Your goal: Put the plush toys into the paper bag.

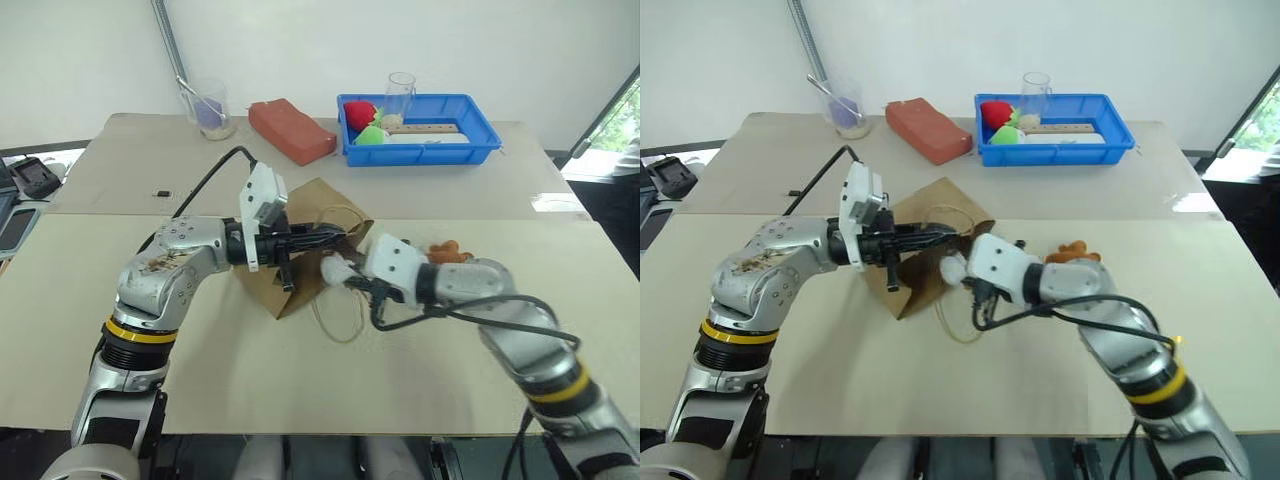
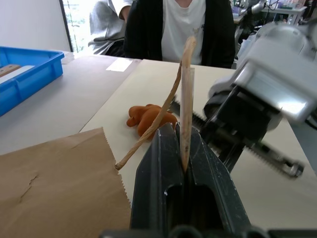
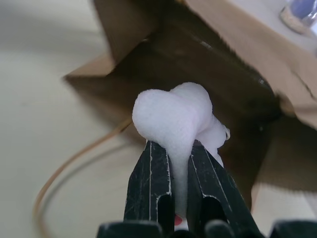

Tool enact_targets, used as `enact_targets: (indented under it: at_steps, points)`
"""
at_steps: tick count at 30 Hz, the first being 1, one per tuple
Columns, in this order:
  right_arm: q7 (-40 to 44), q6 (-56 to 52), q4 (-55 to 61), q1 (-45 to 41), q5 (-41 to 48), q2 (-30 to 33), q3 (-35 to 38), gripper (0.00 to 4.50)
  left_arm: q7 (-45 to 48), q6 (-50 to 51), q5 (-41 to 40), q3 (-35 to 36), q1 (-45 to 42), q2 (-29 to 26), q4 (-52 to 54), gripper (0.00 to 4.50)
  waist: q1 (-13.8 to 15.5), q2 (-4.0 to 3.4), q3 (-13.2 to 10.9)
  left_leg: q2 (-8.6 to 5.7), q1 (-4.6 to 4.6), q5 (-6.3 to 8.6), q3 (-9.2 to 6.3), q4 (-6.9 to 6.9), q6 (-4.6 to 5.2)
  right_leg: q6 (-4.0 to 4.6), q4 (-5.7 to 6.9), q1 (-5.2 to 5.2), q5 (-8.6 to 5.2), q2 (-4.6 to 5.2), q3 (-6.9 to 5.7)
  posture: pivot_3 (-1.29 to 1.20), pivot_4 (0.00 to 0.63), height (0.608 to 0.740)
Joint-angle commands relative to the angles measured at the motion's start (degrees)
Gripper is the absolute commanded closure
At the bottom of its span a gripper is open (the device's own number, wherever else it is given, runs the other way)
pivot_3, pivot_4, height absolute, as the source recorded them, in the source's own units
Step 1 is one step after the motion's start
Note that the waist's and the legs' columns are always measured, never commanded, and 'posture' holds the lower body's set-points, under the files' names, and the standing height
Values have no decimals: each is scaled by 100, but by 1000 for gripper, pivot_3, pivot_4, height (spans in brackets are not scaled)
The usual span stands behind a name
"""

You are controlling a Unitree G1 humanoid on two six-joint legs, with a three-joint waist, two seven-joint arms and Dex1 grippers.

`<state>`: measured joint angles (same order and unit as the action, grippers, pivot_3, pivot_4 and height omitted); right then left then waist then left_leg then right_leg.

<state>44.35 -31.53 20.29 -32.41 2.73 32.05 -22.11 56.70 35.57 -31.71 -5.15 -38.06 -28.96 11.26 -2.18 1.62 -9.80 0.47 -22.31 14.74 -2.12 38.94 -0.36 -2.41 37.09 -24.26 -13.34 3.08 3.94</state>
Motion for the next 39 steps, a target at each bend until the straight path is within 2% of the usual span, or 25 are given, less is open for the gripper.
enact_targets:
  at_steps: [1, 7, 9, 15, 16, 17, 19, 20, 23, 26, 32, 36, 39]
  points:
    - [-255, 410, -376, -246, -320, -337, -147, 4474, -27, 3, -79, 5, -131, 33, 244, 4500, -5, 0, 0, 0, -1, 0, -1, -1, 0, 0, 0, -1, 0, 0, 0, 0, 150, 740]
    - [-757, 677, -1037, -437, -687, -1149, -286, 4474, -106, 38, -103, -35, -164, 121, 277, 4500, -28, 0, 0, 1, 1, 0, -1, -1, 0, 2, 6, -5, 1, 0, 0, 0, 150, 740]
    - [-899, 673, -1087, -381, -740, -1310, -222, 3558, -136, 48, -109, -17, -173, 137, 271, 4500, -26, -1, 0, 1, 0, 0, -2, -1, 0, 2, 7, -5, 1, 1, 0, 0, 150, 740]
    - [-1135, 624, -980, -175, -749, -1520, -37, 1550, -166, 80, -96, 77, -195, 146, 202, 4500, -22, -1, 0, 0, 0, 0, -3, -1, 0, 2, 6, -4, 1, 2, 0, 0, 150, 740]
    - [-1160, 595, -933, -135, -711, -1557, 6, 1095, -163, 73, -89, 89, -200, 143, 185, 4500, -22, -1, 0, -1, 0, 0, -2, -1, 0, 2, 6, -5, 1, 3, 0, 0, 150, 740]
    - [-1188, 573, -890, -99, -676, -1595, 50, 940, -161, 67, -83, 96, -202, 140, 173, 4500, -20, 0, 0, -1, 0, 0, -3, -1, 0, 2, 6, -4, 1, 3, 0, 0, 150, 740]
    - [-1193, 544, -806, -36, -639, -1633, 100, 153, -162, 61, -77, 102, -202, 139, 163, 4500, -24, 0, 0, -1, 0, 0, -2, -2, 0, 2, 6, -5, 1, 3, 0, 0, 150, 740]
    - [-1154, 519, -736, 10, -610, -1629, 114, 28, -162, 56, -70, 100, -199, 141, 160, 4500, -24, -1, 0, -1, 0, 0, -2, -2, 0, 2, 6, -5, 1, 3, 0, 0, 150, 740]
    - [-870, 321, -369, 167, -439, -1459, 150, 28, -161, 30, -36, 92, -189, 142, 146, 4500, -31, -1, 0, 0, 1, 0, -3, -2, 0, 2, 7, -5, 1, 1, -1, 0, 150, 740]
    - [-442, -142, 285, 372, -107, -1027, 367, 28, -164, -14, 13, 91, -176, 137, 115, 4500, -25, -1, 0, -1, 0, 0, -3, -2, 0, 1, 6, -5, 1, 2, -1, 0, 150, 740]
    - [591, -869, 1324, 1064, 906, 592, 1562, 28, -219, -96, 61, 77, -149, 158, 70, 4500, 55, 0, 0, -11, -2, 0, -9, 0, 1, -2, -6, 6, -1, 11, -6, 0, 150, 740]
    - [424, -715, 1115, 1424, 766, 1268, 2310, 28, -250, -124, 70, 77, -95, 161, 81, 4500, 53, 1, 0, -10, 0, 0, -7, -1, 1, -3, -4, 6, -2, 9, -5, 0, 150, 740]
    - [87, -236, 721, 1710, 265, 1594, 2372, 28, -270, -128, 71, 92, -89, 163, 60, 4500, 43, 1, 0, -10, 2, 0, -4, -1, 1, -3, -3, 7, -2, 8, -4, 0, 150, 740]
